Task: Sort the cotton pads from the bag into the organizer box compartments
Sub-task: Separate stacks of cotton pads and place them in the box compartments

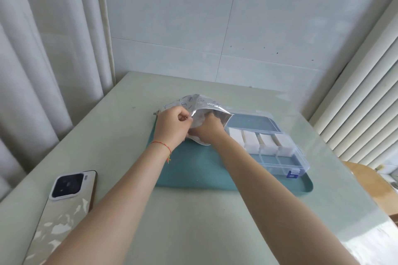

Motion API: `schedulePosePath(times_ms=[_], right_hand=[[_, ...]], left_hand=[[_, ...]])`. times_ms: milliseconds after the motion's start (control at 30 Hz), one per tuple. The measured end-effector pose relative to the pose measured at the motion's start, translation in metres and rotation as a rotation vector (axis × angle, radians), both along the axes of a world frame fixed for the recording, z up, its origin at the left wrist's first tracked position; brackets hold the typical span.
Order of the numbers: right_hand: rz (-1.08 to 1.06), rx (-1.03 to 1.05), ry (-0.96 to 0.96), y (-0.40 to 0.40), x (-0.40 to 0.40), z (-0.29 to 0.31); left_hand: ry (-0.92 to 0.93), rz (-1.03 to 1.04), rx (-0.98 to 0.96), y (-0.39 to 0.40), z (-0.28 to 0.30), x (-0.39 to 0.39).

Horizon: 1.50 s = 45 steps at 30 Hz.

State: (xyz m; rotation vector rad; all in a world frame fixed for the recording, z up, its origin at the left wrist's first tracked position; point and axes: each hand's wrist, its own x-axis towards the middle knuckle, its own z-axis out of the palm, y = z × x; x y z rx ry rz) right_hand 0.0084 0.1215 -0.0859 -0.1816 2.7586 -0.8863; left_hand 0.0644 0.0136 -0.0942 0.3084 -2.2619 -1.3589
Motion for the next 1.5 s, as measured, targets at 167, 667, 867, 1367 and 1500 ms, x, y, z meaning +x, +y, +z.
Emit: schedulePosePath(times_ms=[167, 667, 867, 1367, 1500], right_hand=[[-0.002, 0.075, 0.055, -0.002, -0.006, -0.007], [-0.051, -0.187, 0.004, 0.038, 0.01, 0.02], [-0.055, -0.34, -0.064, 0.104, 0.03, 0.041], [0.019, -0.782, -0.108, 0.161, 0.019, 0.039], [0.083, -0.745, -0.071, 0.158, 0.013, 0.036]], left_hand=[[-0.016, 0.003, 0.015, 0.003, 0.002, 0.003], [-0.095, 0.043, -0.032, 0.006, 0.006, 0.004], [-0.084, -0.042, -0.066, 0.027, 0.019, 0.014], [-0.109, -0.259, 0.328, 0.09, 0.031, 0.007], [-0.176, -0.325, 0.263, 0.084, 0.027, 0.002]])
